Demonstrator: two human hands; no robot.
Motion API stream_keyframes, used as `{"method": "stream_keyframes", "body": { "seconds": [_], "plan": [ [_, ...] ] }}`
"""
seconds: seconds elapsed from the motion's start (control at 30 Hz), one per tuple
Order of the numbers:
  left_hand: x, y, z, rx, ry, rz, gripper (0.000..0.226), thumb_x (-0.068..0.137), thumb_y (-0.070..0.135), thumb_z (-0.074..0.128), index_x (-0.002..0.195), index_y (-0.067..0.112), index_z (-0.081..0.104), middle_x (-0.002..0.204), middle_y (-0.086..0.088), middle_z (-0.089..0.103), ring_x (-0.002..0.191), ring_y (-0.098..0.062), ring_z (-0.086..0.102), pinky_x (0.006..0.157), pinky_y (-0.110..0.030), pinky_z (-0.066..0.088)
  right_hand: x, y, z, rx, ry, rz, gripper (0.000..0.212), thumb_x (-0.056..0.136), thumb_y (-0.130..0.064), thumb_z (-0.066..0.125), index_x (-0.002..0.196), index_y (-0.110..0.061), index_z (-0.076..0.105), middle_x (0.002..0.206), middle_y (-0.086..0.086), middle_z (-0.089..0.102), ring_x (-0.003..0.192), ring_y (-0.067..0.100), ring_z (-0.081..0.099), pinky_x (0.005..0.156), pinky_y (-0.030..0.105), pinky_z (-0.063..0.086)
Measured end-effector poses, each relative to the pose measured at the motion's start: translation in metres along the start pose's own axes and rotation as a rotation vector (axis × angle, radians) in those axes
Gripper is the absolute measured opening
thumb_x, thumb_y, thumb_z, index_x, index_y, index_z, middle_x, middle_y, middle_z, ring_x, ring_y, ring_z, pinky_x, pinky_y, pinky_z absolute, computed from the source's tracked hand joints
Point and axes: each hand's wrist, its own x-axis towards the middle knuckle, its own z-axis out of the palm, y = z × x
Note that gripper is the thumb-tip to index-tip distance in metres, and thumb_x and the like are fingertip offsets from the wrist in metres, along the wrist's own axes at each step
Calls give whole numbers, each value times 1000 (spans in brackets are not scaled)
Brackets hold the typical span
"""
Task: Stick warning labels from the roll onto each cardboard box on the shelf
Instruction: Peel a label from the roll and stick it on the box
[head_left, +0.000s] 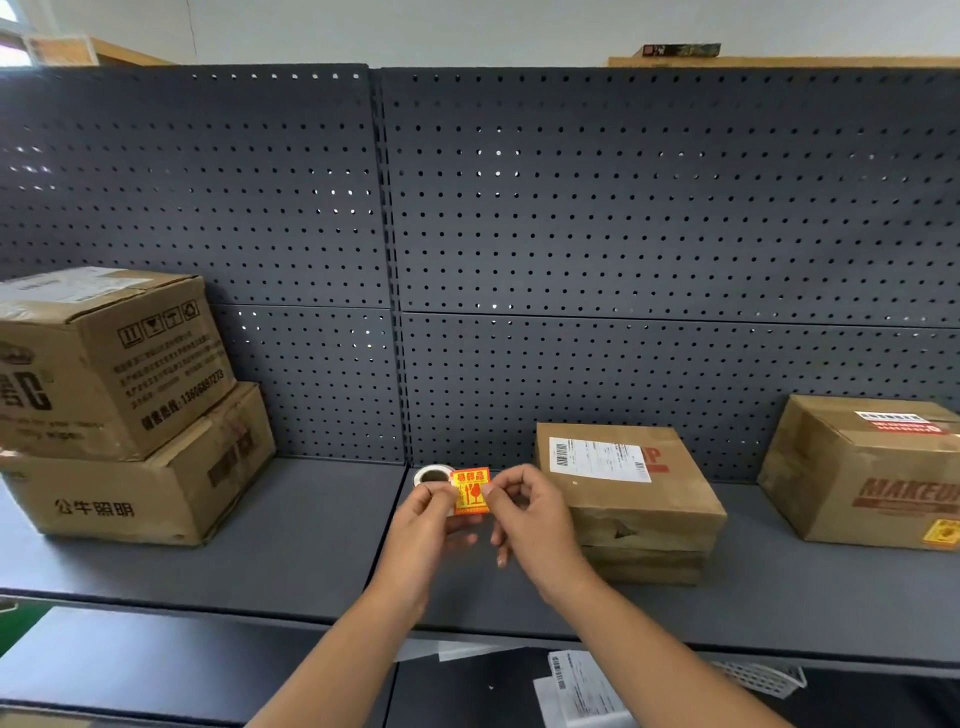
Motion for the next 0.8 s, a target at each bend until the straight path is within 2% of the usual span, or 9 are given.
{"method": "stream_keyframes", "body": {
  "seconds": [0.2, 0.27, 0.37, 0.43, 0.57, 0.63, 0.73, 0.8],
  "plan": [
    [-3, -4, 11, 142, 59, 220, 12, 102, 19, 65, 105, 15, 75, 97, -8, 75, 86, -18, 67, 79, -37, 55, -3, -10, -4, -134, 90, -138, 10, 99, -19, 66, 90, -21, 61, 84, 7, 59, 59, 15, 55, 42, 31, 49],
    [-2, -3, 17, 148, 70, 273, 11, 101, 15, 67, 105, 15, 76, 98, -9, 75, 84, -17, 66, 78, -36, 56, -3, -13, -8, -183, 141, -200, 11, 98, -19, 67, 89, -23, 62, 89, 4, 59, 67, 13, 59, 51, 32, 51],
    [-2, 1, 29, 162, 76, 324, 12, 99, 11, 68, 107, 16, 76, 98, -5, 77, 86, -13, 69, 75, -25, 58, -4, -22, -16, -232, 225, -276, 10, 96, -15, 71, 89, -21, 67, 99, -4, 56, 79, 8, 62, 72, 14, 48],
    [-3, 5, 38, 188, 48, 356, 13, 99, 11, 68, 108, 17, 76, 97, 1, 79, 87, -8, 70, 75, -23, 58, -4, -27, -24, -227, 255, -297, 10, 96, -14, 72, 89, -20, 68, 99, -5, 57, 79, 6, 61, 73, 12, 45],
    [-1, 9, 54, 298, 17, 423, 14, 98, 14, 70, 109, 21, 77, 98, 8, 79, 92, -6, 72, 80, -22, 56, 1, -28, -47, -163, 275, -267, 10, 98, -19, 70, 90, -24, 67, 86, -6, 68, 76, 11, 61, 71, 27, 51],
    [0, 9, 63, 351, 16, 449, 16, 97, 14, 72, 106, 27, 77, 95, 10, 79, 91, -5, 72, 80, -19, 55, 1, -32, -59, -158, 288, -269, 8, 97, -17, 71, 91, -22, 68, 86, -7, 70, 79, 11, 64, 73, 27, 53],
    [2, 10, 78, 390, -34, 414, 27, 96, 16, 73, 119, 29, 64, 89, 2, 76, 81, 5, 66, 74, -7, 48, 1, -32, -80, -175, 308, -255, 5, 96, -15, 73, 96, -20, 70, 86, -6, 72, 81, 10, 66, 73, 24, 53],
    [5, 9, 86, 418, -56, 397, 35, 96, 16, 74, 126, 26, 60, 88, -2, 75, 79, 6, 66, 71, -5, 46, 1, -31, -94, -171, 303, -196, 15, 94, -19, 75, 108, -22, 67, 85, -3, 71, 80, 11, 66, 72, 26, 52]
  ]
}}
